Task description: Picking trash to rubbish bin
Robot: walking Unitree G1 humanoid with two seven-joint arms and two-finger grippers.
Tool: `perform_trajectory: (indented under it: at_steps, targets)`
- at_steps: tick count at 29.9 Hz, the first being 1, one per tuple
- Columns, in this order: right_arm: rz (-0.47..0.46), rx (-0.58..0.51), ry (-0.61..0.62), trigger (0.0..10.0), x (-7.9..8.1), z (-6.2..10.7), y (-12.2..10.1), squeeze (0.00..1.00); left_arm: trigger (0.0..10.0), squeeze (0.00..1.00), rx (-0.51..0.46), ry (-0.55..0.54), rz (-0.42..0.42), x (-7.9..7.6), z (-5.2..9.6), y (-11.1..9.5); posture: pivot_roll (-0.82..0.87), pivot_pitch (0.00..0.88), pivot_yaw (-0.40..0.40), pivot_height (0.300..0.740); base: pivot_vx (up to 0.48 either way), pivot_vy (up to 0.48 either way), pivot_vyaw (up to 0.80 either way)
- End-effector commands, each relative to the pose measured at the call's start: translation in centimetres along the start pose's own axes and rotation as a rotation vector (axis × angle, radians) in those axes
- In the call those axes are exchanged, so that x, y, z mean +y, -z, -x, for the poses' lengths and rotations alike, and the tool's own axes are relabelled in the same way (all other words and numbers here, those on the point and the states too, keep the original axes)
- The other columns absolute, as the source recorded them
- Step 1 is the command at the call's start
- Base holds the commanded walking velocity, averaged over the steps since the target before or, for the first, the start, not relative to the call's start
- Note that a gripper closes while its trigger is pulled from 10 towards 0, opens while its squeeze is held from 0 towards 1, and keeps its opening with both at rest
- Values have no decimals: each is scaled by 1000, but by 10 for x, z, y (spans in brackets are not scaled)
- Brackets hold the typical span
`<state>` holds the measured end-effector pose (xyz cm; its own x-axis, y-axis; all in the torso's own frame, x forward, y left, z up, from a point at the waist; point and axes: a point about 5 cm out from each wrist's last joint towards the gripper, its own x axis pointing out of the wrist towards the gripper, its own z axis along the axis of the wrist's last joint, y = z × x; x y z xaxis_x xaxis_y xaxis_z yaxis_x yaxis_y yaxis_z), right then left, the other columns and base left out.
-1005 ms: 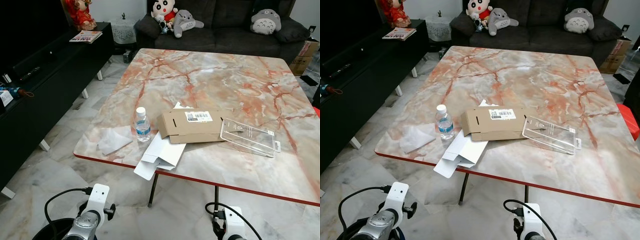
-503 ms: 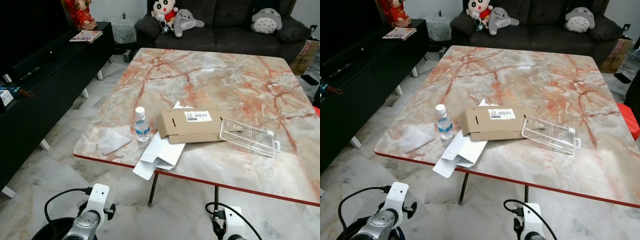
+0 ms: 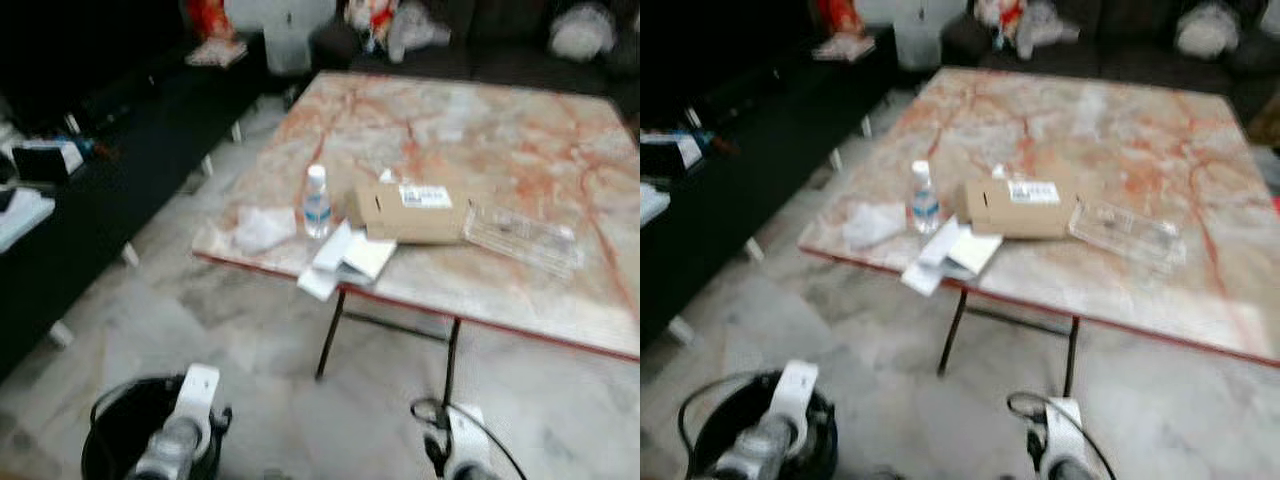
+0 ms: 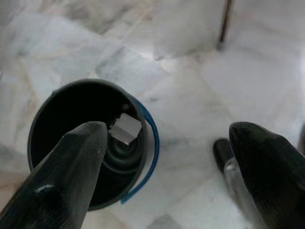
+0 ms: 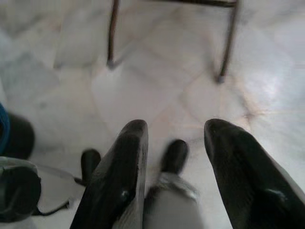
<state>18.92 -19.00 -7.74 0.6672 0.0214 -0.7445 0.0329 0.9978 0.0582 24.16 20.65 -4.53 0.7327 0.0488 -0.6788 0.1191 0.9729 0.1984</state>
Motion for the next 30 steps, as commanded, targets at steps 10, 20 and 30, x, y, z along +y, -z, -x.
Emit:
perform_trajectory:
  at_steps: [10,20,30]
  targets:
    - [-7,-4,18,10000,-4,1,0,0,10000,0,-22,-6,13,0,-1,-4,83,0,14,740,-49,0,0]
    - [18,-89,38,10000,-11,-2,-22,0,10000,0,-90,-26,25,7,-3,-23,84,0,11,740,0,0,0]
    - [117,-440,28,10000,-13,-2,-107,0,10000,0,-402,-45,16,12,-4,-103,84,0,8,740,0,0,0]
